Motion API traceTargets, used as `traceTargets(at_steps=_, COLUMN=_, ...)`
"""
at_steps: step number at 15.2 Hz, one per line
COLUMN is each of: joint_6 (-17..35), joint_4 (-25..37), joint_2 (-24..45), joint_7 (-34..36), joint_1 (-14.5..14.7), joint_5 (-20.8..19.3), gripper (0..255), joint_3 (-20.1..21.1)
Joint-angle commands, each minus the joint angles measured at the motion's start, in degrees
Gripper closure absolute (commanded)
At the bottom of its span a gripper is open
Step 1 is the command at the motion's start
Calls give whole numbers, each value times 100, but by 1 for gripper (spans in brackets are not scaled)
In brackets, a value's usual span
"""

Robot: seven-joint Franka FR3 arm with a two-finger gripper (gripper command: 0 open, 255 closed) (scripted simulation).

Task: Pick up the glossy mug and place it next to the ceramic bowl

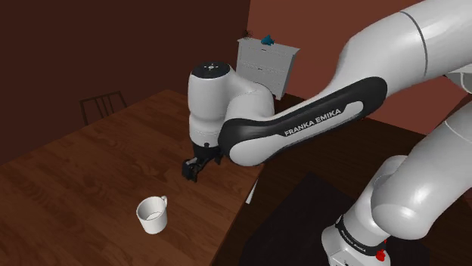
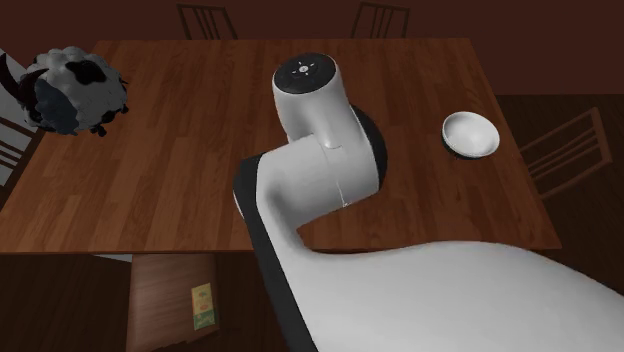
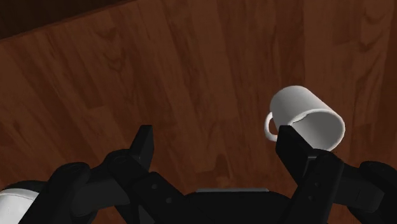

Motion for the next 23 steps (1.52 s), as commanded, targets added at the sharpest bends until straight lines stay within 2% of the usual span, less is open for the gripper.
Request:
traceTargets(at_steps=1, joint_6=187, joint_4=231, joint_2=514, joint_7=472, joint_1=14, joint_5=-380, gripper=0, joint_3=156)
traceTargets(at_steps=6, joint_6=283, joint_4=1057, joint_2=1768, joint_7=1536, joint_1=338, joint_5=-1383, gripper=0, joint_3=215)
traceTargets(at_steps=12, joint_6=146, joint_4=2311, joint_2=3191, joint_7=2419, joint_1=1067, joint_5=-2278, gripper=0, joint_3=-77)
traceTargets(at_steps=18, joint_6=-152, joint_4=3885, joint_2=4564, joint_7=2835, joint_1=1854, joint_5=-2749, gripper=0, joint_3=-426)
traceTargets(at_steps=23, joint_6=2, joint_4=3986, joint_2=4823, joint_7=2892, joint_1=1922, joint_5=-2860, gripper=0, joint_3=-532)
